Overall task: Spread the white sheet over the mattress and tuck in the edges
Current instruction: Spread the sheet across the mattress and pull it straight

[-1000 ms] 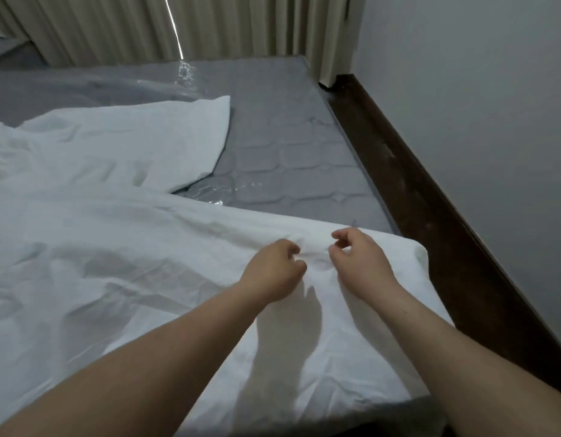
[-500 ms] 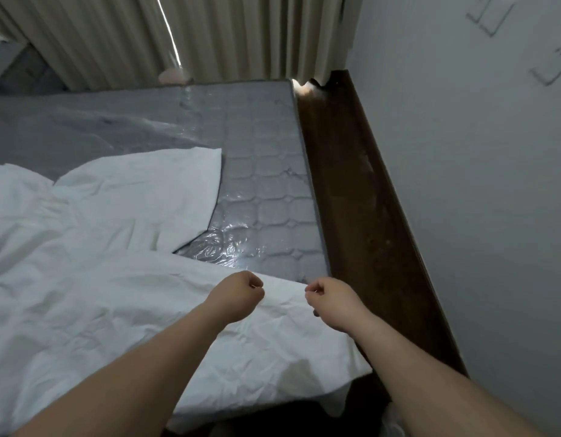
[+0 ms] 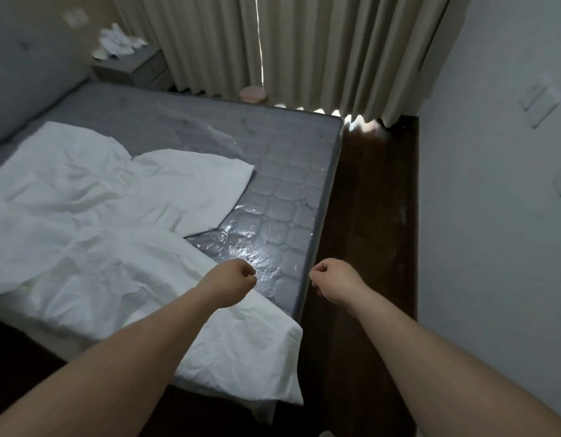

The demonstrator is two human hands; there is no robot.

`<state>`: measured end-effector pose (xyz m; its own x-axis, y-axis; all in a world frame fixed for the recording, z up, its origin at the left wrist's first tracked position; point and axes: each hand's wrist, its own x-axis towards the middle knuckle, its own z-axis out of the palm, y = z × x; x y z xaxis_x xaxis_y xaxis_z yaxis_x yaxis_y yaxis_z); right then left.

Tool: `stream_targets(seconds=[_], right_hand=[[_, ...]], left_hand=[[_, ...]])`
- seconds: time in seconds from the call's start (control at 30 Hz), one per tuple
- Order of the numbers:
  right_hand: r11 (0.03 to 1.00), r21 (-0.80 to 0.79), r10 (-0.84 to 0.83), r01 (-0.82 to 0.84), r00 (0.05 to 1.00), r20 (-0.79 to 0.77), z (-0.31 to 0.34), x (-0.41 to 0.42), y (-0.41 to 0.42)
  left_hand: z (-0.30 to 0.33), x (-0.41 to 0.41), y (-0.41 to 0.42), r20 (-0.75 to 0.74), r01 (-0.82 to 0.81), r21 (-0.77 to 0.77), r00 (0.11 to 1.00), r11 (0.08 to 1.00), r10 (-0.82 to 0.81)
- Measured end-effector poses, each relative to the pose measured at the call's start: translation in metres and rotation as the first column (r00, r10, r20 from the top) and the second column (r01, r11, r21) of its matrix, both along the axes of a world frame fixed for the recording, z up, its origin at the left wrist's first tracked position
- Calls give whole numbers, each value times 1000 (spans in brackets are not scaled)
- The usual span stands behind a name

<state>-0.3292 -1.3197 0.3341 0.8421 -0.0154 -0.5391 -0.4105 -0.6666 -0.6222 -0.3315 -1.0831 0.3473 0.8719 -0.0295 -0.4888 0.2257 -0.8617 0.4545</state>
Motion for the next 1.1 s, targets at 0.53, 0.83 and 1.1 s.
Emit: stream_targets(seconds=[0.53, 0.83, 1.1], right_hand=[[836, -126, 534, -535, 844, -42, 4, 208, 42], [808, -196, 547, -556, 831, -101, 1, 393, 61], [736, -187, 645, -650, 758, -97, -50, 502, 111]], left_hand=[[-61, 150, 34, -96, -432, -125, 901, 893, 422], [-41, 282, 34, -69, -454, -103, 891, 885, 449], [-51, 345, 58, -110, -631, -67, 774, 773, 623]])
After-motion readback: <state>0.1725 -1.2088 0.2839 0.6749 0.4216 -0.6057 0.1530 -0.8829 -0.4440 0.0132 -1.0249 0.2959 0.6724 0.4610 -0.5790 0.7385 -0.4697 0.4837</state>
